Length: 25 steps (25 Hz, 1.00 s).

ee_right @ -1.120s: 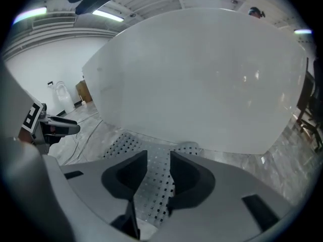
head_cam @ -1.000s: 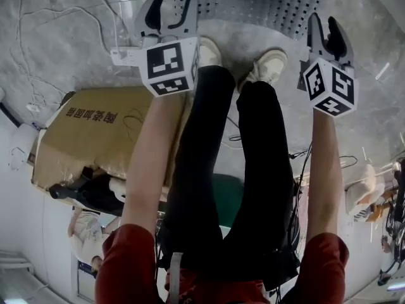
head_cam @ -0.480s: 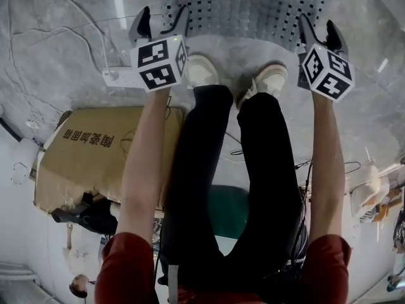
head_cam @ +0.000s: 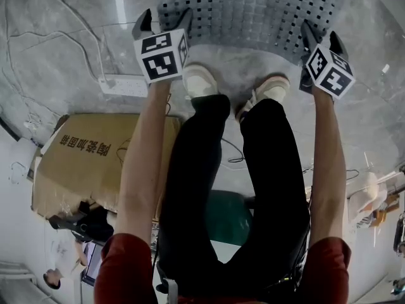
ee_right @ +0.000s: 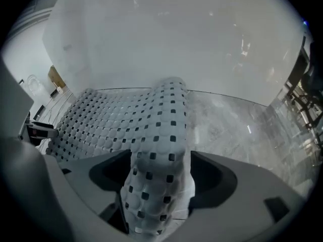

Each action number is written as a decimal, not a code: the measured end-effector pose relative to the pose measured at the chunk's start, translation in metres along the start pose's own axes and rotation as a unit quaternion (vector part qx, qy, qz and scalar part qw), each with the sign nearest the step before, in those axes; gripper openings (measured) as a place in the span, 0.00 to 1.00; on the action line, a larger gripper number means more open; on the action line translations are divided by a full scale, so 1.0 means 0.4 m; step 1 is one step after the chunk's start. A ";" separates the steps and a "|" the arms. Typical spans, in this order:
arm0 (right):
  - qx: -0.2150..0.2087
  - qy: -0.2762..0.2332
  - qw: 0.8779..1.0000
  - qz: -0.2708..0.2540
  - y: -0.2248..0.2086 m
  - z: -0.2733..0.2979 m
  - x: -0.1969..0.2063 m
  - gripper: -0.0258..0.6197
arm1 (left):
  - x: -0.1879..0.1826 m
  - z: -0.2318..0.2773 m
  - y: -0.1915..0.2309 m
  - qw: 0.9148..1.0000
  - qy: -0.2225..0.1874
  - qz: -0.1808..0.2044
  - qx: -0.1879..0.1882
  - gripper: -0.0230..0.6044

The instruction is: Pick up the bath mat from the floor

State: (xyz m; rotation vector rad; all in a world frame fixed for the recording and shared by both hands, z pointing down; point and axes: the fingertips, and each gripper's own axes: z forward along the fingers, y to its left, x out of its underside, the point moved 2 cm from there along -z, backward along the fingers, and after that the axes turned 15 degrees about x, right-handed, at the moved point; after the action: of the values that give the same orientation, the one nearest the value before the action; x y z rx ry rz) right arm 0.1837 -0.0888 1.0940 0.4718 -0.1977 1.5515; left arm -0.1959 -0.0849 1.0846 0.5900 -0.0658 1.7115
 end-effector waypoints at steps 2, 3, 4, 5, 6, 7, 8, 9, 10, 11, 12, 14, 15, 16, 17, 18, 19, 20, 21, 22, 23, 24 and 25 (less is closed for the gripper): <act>-0.001 0.005 1.000 -0.002 0.002 0.012 0.010 0.60 | 0.012 0.011 0.008 1.000 0.006 -0.005 -0.001 0.64; -0.003 0.006 1.000 -0.005 0.004 0.018 0.011 0.60 | 0.017 0.017 0.011 1.000 0.010 -0.007 -0.001 0.64; -0.005 0.007 1.000 -0.006 0.006 0.023 0.011 0.60 | 0.021 0.024 0.014 1.000 0.014 -0.008 0.000 0.64; -0.005 0.008 1.000 -0.006 0.007 0.028 0.011 0.60 | 0.024 0.031 0.017 1.000 0.017 -0.008 0.001 0.64; -0.005 0.010 1.000 -0.005 0.006 0.032 0.013 0.60 | 0.028 0.038 0.019 1.000 0.021 -0.007 0.001 0.64; -0.004 0.012 1.000 -0.002 0.004 0.036 0.015 0.60 | 0.030 0.045 0.022 1.000 0.024 -0.006 0.001 0.64; -0.003 0.014 1.000 0.000 0.002 0.040 0.016 0.60 | 0.031 0.050 0.025 1.000 0.026 -0.007 0.001 0.64; -0.004 0.016 1.000 0.003 0.001 0.044 0.017 0.60 | 0.031 0.054 0.028 1.000 0.027 -0.009 0.001 0.64; -0.005 0.017 1.000 0.005 0.000 0.047 0.019 0.60 | 0.032 0.056 0.029 1.000 0.027 -0.012 0.002 0.64; -0.008 0.020 1.000 0.007 -0.001 0.051 0.020 0.60 | 0.032 0.057 0.028 0.999 0.027 -0.017 0.004 0.64; -0.011 0.024 1.000 0.012 -0.002 0.054 0.023 0.60 | 0.032 0.057 0.027 0.999 0.026 -0.023 0.005 0.64; -0.018 0.037 0.999 0.032 -0.003 0.059 0.030 0.60 | 0.035 0.056 0.028 0.999 0.024 -0.037 0.009 0.64; -0.022 0.044 0.998 0.044 -0.003 0.061 0.034 0.60 | 0.038 0.058 0.029 0.999 0.023 -0.045 0.012 0.64; -0.026 0.050 0.997 0.056 -0.003 0.063 0.038 0.60 | 0.042 0.060 0.032 0.998 0.021 -0.054 0.014 0.64; -0.030 0.057 0.996 0.068 -0.002 0.066 0.042 0.60 | 0.046 0.063 0.033 0.998 0.020 -0.062 0.015 0.64; -0.034 0.062 0.995 0.077 -0.001 0.070 0.045 0.60 | 0.051 0.067 0.035 0.997 0.020 -0.067 0.017 0.64; -0.036 0.065 0.994 0.083 -0.001 0.074 0.048 0.60 | 0.054 0.070 0.035 0.997 0.019 -0.070 0.018 0.64; -0.037 0.067 0.993 0.085 0.000 0.077 0.049 0.60 | 0.056 0.072 0.036 0.997 0.019 -0.069 0.018 0.64; -0.035 0.067 0.993 0.085 0.000 0.079 0.050 0.60 | 0.056 0.074 0.036 0.997 0.018 -0.068 0.020 0.64; -0.034 0.066 0.994 0.085 -0.001 0.079 0.051 0.60 | 0.056 0.074 0.035 0.997 0.018 -0.067 0.021 0.64; -0.032 0.065 0.994 0.085 -0.002 0.077 0.050 0.59 | 0.056 0.074 0.034 0.997 0.018 -0.066 0.023 0.64; -0.032 0.064 0.994 0.086 -0.003 0.075 0.050 0.58 | 0.055 0.073 0.033 0.997 0.018 -0.065 0.024 0.64; -0.032 0.062 0.994 0.087 -0.003 0.073 0.048 0.58 | 0.054 0.072 0.032 0.997 0.020 -0.066 0.025 0.64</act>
State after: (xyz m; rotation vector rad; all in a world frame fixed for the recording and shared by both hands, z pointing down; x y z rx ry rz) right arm 0.1902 -0.0831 1.1278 0.3132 -0.1955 1.7348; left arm -0.2002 -0.0788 1.1221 0.5841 0.0438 1.6004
